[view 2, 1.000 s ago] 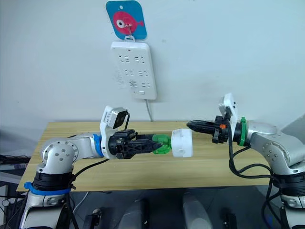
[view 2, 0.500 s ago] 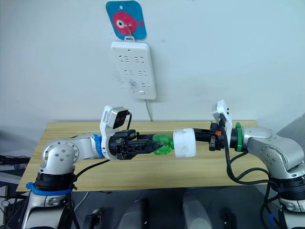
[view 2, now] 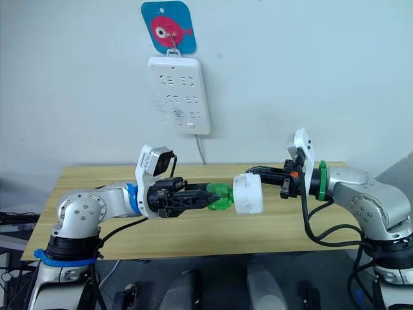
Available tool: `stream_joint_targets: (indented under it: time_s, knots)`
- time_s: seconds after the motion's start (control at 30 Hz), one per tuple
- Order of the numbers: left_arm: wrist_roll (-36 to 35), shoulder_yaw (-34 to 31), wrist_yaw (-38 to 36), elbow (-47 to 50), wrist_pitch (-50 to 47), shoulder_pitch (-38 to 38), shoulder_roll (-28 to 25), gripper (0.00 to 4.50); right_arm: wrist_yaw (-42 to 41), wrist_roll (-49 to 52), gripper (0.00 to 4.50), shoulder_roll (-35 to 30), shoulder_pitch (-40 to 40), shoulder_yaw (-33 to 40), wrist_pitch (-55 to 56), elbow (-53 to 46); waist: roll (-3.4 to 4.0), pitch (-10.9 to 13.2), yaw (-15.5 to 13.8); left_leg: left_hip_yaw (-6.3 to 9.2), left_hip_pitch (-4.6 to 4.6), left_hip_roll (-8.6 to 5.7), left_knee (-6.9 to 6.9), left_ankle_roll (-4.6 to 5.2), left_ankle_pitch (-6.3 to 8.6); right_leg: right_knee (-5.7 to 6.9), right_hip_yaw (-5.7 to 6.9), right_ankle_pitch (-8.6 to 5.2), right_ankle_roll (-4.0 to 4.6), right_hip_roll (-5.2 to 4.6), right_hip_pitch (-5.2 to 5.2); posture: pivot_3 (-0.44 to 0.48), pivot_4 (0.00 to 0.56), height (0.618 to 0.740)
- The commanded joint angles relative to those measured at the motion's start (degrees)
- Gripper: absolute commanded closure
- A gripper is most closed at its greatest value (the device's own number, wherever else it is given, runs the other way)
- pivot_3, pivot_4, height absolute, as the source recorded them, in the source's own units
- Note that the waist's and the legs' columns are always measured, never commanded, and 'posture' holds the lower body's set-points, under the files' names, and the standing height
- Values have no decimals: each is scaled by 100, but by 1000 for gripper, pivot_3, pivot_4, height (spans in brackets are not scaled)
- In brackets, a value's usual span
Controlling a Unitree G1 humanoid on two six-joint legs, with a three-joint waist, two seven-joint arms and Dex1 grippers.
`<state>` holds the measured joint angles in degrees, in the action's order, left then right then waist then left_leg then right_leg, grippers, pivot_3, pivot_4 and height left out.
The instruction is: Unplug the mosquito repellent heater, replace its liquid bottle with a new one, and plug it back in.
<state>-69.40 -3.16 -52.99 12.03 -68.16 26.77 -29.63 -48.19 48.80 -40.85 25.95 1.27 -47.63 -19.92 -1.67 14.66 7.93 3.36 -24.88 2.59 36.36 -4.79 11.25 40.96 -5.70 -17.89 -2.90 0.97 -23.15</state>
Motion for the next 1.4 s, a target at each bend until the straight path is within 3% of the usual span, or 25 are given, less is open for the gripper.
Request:
stream_joint_targets:
  time_s: [0.03,0.27,0.43,0.67,1.0,1.4]
  knots:
    - [-32,-54,-19,222,115,-34,-13,2259,102,-96,4500,69,108,252,192,-14,0,0,0,0,0,0,0,0,0,0,0,0,0,0,0,-177,204,725]
    - [461,6,83,212,607,-111,145,2259,378,90,4500,157,241,629,66,140,0,0,-1,-2,0,0,0,0,0,1,-2,1,1,0,0,-183,208,725]
    - [281,-108,154,81,487,-12,287,2259,349,153,4500,44,115,757,-58,-5,0,0,0,-1,0,-1,-1,1,0,0,-1,1,1,0,0,-188,209,725]
    - [67,13,-152,47,66,33,3,2259,283,-182,4500,219,96,490,264,-60,0,0,27,-4,2,1,-1,1,0,1,-3,0,0,1,0,-198,209,725]
    - [-40,-63,-66,-86,-35,194,140,2259,-638,19,4500,45,174,-76,-26,-305,0,0,7,0,1,0,-1,0,0,0,1,0,0,0,0,-196,208,725]
    - [-33,-123,141,-143,123,204,255,2259,-682,200,4500,-19,23,-63,-237,-469,0,0,5,0,1,0,0,0,0,1,0,0,0,0,0,-196,208,725]
